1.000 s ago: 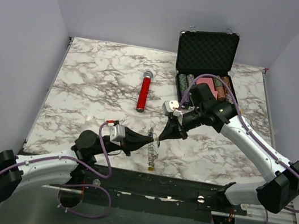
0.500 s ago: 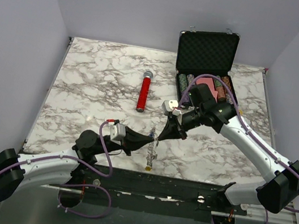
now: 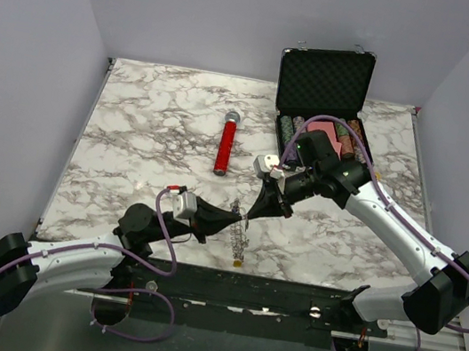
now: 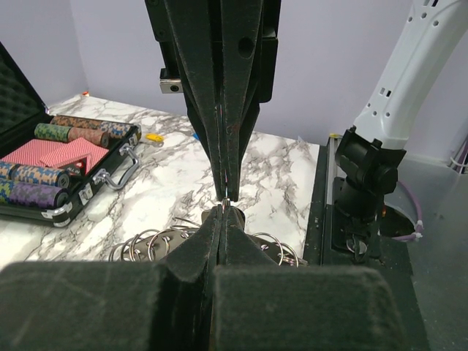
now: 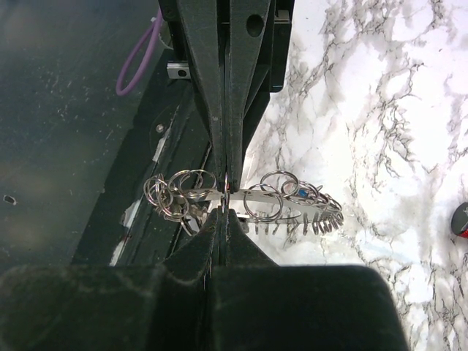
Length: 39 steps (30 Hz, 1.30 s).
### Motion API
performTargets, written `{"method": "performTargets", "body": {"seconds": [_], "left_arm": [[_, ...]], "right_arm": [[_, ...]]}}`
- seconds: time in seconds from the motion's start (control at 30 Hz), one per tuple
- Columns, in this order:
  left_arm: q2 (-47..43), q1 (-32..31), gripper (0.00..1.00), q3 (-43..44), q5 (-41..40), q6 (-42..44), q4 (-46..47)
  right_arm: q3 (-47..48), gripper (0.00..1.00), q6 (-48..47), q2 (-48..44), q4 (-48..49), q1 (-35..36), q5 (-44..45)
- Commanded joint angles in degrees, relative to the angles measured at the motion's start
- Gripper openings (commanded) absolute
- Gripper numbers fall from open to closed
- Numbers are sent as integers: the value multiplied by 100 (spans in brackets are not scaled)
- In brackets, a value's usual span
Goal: Put the keys on the keyring
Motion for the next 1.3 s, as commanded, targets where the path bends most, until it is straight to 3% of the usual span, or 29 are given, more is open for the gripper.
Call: {"method": "performTargets", "body": {"seconds": [0.0,0.73,1.27], "left_arm": [[-61,9,0,216,-41,-44,15],[-395,9,0,436,-699,-114,-996],[-465,9,0,559,-1165,-545,-1066]], "right_arm": [[-29,0,153,2,223,46,-264],[-91,0,-40,-43,118,46,-62],[-231,0,-119,-95,153,46,-27]]}}
